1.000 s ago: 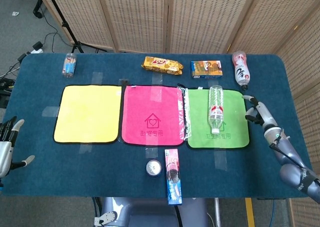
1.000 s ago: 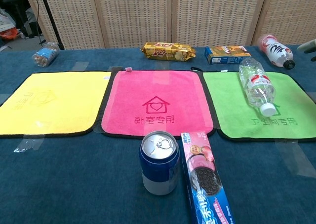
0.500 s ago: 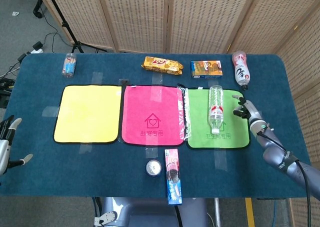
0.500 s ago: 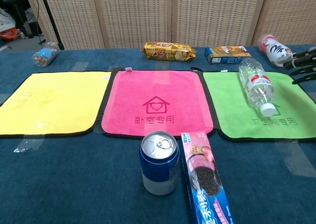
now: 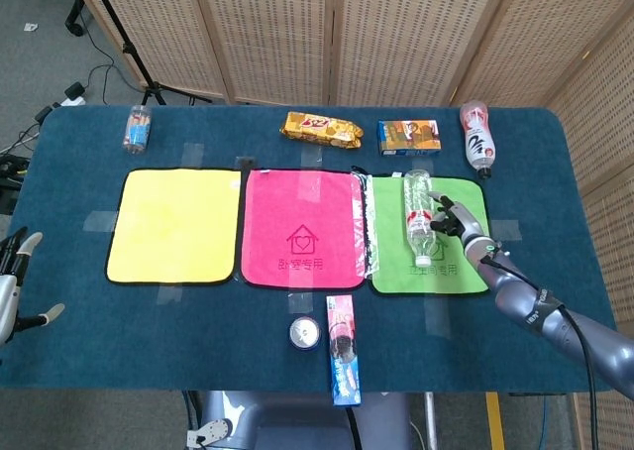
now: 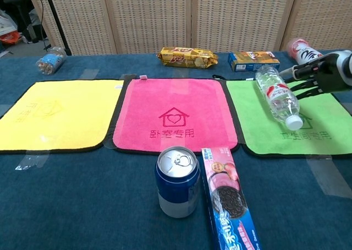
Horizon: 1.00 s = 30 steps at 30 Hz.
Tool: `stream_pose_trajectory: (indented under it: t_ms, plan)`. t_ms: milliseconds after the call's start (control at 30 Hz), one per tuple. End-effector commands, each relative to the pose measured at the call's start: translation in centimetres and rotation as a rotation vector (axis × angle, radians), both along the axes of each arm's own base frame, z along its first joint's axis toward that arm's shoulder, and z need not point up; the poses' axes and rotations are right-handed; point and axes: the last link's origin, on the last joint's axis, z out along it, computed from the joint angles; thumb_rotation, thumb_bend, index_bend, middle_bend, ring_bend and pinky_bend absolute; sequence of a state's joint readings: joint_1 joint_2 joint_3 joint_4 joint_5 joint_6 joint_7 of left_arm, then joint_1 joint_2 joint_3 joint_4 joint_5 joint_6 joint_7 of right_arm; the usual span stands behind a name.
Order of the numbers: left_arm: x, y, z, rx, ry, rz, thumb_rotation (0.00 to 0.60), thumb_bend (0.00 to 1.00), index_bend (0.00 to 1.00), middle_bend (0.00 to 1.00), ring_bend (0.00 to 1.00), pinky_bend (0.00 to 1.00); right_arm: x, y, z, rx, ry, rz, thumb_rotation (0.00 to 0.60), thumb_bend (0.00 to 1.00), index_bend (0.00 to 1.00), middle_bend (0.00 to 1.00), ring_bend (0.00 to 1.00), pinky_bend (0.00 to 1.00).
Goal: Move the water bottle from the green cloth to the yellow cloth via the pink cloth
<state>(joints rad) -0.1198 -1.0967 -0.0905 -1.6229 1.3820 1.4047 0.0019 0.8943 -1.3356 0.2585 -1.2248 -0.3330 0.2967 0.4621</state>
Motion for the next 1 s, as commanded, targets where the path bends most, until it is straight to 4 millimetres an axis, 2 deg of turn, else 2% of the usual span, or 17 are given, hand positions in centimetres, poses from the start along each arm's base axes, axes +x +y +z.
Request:
stream_pose_trajectory:
  t_ms: [33,167,467,533,767,1000]
  plan:
    - [0.0,0.0,0.0,0.0,-0.001,0.0,0.6,0.0,0.0,0.0,0.0,0.0,1.0,0.1,-0.5,0.018,-0.021,0.014,0.6,1.0,0.08,0.0,0.0,0.08]
    - [-0.1,0.0,0.1,0.001,-0.006,0.002,0.6,0.0,0.0,0.0,0.0,0.0,3.1,0.4,-1.9,0.058,-0.063,0.047,0.6,1.0,0.08,0.0,0.0,0.08]
    - [-0.3,0.0,0.4,0.004,-0.014,0.008,0.6,0.0,0.0,0.0,0.0,0.0,6.2,0.9,-4.6,0.1,-0.144,0.057,0.6,1.0,0.08,0.0,0.0,0.08]
    - [-0.3,0.1,0.4,0.004,-0.014,0.007,0.6,0.0,0.0,0.0,0.0,0.0,7.6,1.0,-5.4,0.105,-0.184,0.06,0.6,1.0,0.08,0.0,0.0,0.08]
    - [-0.4,0.1,0.5,0.006,-0.018,0.01,0.6,0.0,0.0,0.0,0.0,0.0,9.6,0.8,-6.1,0.104,-0.23,0.063,0.6,1.0,0.08,0.0,0.0,0.08]
    - [-0.4,0.1,0.5,0.007,-0.019,0.011,0.6,0.0,0.0,0.0,0.0,0.0,11.3,0.7,-6.0,0.098,-0.25,0.083,0.6,1.0,0.08,0.0,0.0,0.08]
